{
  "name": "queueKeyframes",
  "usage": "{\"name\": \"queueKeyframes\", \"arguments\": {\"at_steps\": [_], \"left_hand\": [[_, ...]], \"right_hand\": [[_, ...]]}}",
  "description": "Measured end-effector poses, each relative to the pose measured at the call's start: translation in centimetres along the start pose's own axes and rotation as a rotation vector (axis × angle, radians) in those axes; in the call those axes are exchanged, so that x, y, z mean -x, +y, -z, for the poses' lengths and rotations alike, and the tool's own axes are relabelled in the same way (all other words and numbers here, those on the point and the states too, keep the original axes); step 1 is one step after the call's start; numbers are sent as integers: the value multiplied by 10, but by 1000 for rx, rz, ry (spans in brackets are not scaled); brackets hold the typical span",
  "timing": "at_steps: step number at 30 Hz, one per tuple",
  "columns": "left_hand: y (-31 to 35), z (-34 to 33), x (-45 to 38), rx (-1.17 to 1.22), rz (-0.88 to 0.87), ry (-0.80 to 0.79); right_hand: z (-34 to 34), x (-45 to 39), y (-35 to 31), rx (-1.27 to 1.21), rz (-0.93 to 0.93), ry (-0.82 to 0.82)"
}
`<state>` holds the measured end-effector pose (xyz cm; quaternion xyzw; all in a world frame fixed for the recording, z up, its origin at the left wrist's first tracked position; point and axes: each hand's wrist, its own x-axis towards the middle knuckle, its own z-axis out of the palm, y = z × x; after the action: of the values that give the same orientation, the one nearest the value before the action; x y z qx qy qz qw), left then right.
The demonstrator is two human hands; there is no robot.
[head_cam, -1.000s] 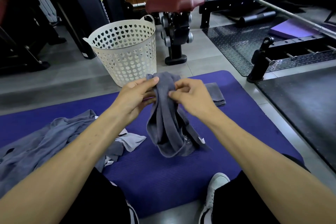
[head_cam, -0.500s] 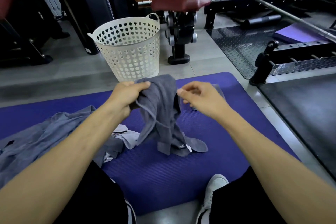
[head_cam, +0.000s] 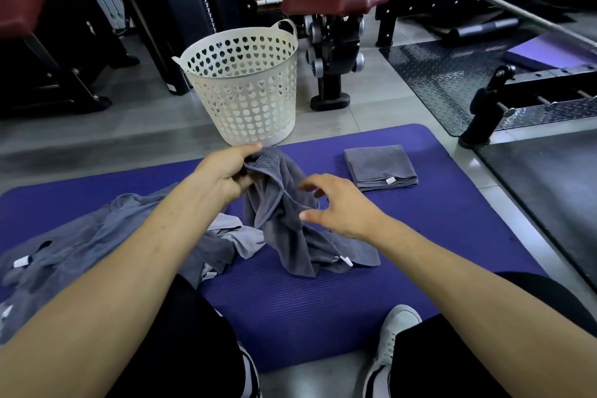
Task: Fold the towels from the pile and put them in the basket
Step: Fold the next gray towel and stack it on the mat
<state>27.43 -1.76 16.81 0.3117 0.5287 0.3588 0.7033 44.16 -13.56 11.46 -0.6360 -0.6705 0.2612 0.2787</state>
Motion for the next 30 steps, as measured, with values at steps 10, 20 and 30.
{"name": "queueKeyframes", "arguments": {"at_steps": [10,20,30], "left_hand": [[1,7,-3,-23,-9,-28],[-3,1,-1,1,-65,6],[-5,1,6,-223,-88,21]], "right_hand": [[-9,-4,-4,-88,67,27],[-12,0,-3,-153,23,-53],[20,-6,-7,-354,16,172]]}}
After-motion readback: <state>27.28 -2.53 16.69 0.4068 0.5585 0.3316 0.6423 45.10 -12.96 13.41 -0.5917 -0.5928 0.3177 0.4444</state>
